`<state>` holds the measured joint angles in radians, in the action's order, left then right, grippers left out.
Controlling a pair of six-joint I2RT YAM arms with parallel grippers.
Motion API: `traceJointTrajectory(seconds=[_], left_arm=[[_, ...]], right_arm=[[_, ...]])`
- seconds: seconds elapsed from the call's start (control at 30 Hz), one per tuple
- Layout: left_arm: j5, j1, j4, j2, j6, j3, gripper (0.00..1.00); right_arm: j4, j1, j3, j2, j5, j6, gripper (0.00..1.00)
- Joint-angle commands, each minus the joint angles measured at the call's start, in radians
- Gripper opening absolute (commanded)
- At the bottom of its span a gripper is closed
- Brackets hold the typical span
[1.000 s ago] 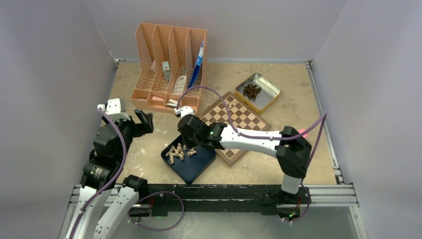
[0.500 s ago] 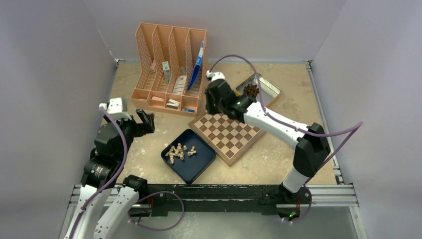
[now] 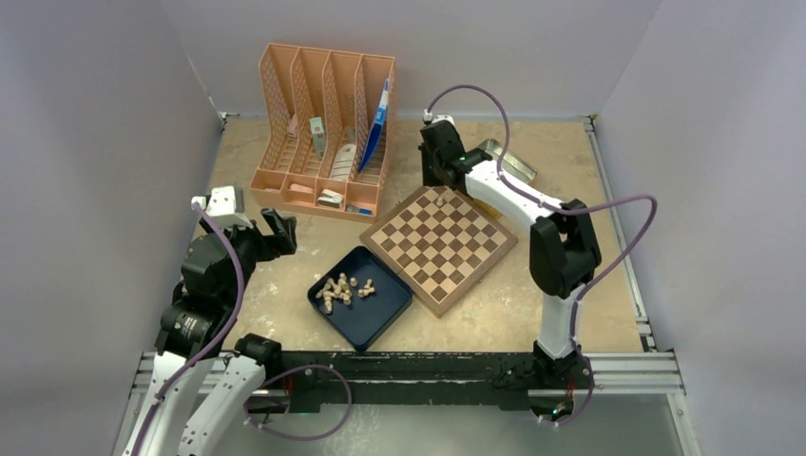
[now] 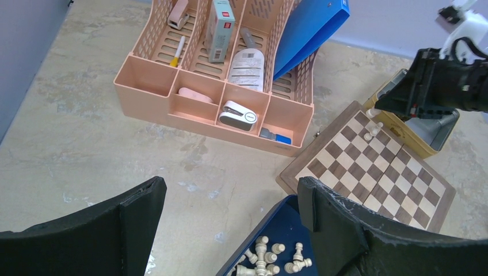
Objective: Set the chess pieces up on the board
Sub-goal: Place the chess piece on the chessboard.
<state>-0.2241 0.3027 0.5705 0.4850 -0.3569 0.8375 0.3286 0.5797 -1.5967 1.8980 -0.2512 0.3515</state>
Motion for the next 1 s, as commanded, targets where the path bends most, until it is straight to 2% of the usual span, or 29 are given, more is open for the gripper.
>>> traceJointTrajectory(seconds=[0.0,0.97], left_arm=[[0.007,0.003,-0.029,0.004,0.001,0.002,0.84],[0.018,0.003,-0.031,0.012,0.001,0.0,0.84]], right_arm=[[0.006,-0.029,-0.068,0.033,0.011,-0.035,0.16],[0.056,-0.066,-0.119,0.165,0.024,-0.04,0.21]])
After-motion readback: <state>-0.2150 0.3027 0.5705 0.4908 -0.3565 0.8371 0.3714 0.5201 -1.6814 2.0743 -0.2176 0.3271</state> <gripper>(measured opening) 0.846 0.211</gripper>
